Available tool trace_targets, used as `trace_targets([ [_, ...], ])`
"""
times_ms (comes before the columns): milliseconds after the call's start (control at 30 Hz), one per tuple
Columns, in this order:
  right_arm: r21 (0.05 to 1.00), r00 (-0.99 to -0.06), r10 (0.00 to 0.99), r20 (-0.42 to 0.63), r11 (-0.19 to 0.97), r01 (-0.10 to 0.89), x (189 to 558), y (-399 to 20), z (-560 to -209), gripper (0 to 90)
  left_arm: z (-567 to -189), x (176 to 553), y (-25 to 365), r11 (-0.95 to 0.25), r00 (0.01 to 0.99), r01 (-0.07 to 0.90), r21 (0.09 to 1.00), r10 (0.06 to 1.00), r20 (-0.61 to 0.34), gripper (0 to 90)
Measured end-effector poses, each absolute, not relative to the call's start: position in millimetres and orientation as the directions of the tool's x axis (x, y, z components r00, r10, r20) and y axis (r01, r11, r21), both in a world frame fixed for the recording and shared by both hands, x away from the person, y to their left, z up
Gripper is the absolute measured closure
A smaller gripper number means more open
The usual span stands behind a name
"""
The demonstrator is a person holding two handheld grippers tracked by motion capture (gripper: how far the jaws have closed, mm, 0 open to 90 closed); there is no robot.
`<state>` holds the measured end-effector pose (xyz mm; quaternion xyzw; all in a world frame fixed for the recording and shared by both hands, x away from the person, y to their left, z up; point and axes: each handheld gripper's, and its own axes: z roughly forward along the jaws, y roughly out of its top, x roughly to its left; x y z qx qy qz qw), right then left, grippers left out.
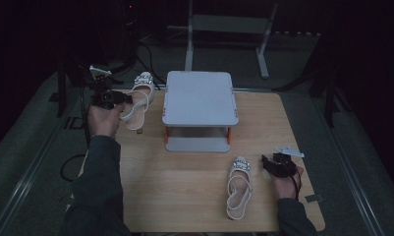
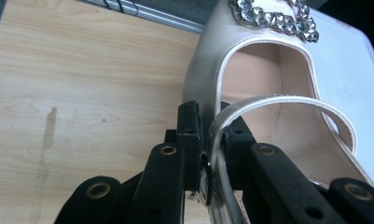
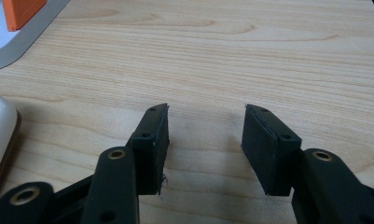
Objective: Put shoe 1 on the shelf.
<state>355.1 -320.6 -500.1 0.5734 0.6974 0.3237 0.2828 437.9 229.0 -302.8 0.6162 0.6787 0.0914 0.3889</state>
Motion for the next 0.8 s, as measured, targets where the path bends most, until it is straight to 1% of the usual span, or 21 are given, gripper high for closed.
trace_targets([
  [333,0.776,-0.181,0.983,-0.022,0.131,0.617,355.2,-320.7,-500.1,50.9,-302.6,443.5,225.4,0.263,0.044,0.761,0.594,0.892,-0.451,81.7],
  [600,0.774,-0.179,0.984,-0.023,0.131,0.619,355.5,-320.7,-500.2,51.0,-300.7,440.7,225.8,0.265,0.045,0.752,0.604,0.893,-0.448,81.6],
  [800,0.773,-0.181,0.983,-0.019,0.129,0.621,356.8,-319.2,-500.1,51.0,-295.1,438.4,218.8,0.258,0.057,0.744,0.616,0.895,-0.443,81.5],
])
